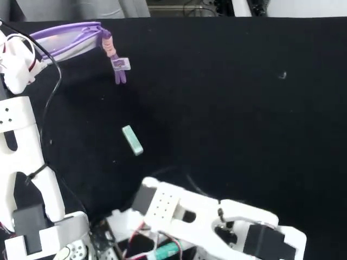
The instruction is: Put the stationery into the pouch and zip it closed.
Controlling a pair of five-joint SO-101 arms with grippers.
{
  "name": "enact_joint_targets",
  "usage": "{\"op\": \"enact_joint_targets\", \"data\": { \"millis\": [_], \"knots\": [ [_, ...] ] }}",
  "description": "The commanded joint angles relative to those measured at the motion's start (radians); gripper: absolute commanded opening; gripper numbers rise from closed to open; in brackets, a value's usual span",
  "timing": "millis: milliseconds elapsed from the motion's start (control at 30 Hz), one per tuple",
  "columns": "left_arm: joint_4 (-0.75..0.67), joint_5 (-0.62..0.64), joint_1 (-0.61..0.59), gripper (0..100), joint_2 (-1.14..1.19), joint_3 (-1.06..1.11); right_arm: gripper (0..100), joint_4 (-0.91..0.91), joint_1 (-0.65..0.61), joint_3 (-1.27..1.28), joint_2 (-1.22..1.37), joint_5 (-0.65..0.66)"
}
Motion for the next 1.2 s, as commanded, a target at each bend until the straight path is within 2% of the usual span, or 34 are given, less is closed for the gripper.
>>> {"op": "enact_joint_targets", "data": {
  "millis": [0, 200, 400, 500, 933, 1033, 1167],
  "knots": [
    [-0.035, -0.003, 0.001, 3, -0.035, -0.013, 23.7, 0.074, 0.049, -0.107, -0.022, 0.008],
    [-0.051, -0.003, 0.004, 3, -0.035, 0.012, 23.7, 0.298, -0.069, -0.2, -0.022, -0.015],
    [-0.121, -0.008, 0.045, 3, -0.035, 0.096, 23.8, 0.272, -0.219, -0.156, -0.016, -0.114],
    [-0.132, -0.008, 0.044, 3, -0.037, 0.094, 24.0, 0.212, -0.255, -0.107, -0.015, -0.155],
    [-0.129, -0.005, 0.045, 3, -0.037, 0.073, 23.8, -0.049, -0.25, 0.11, -0.015, -0.175],
    [-0.129, -0.005, 0.045, 3, -0.037, 0.073, 23.7, -0.055, -0.203, 0.104, -0.015, -0.175],
    [-0.129, -0.003, 0.045, 3, -0.037, 0.076, 24.0, -0.055, -0.074, 0.056, -0.015, -0.167]
  ]
}}
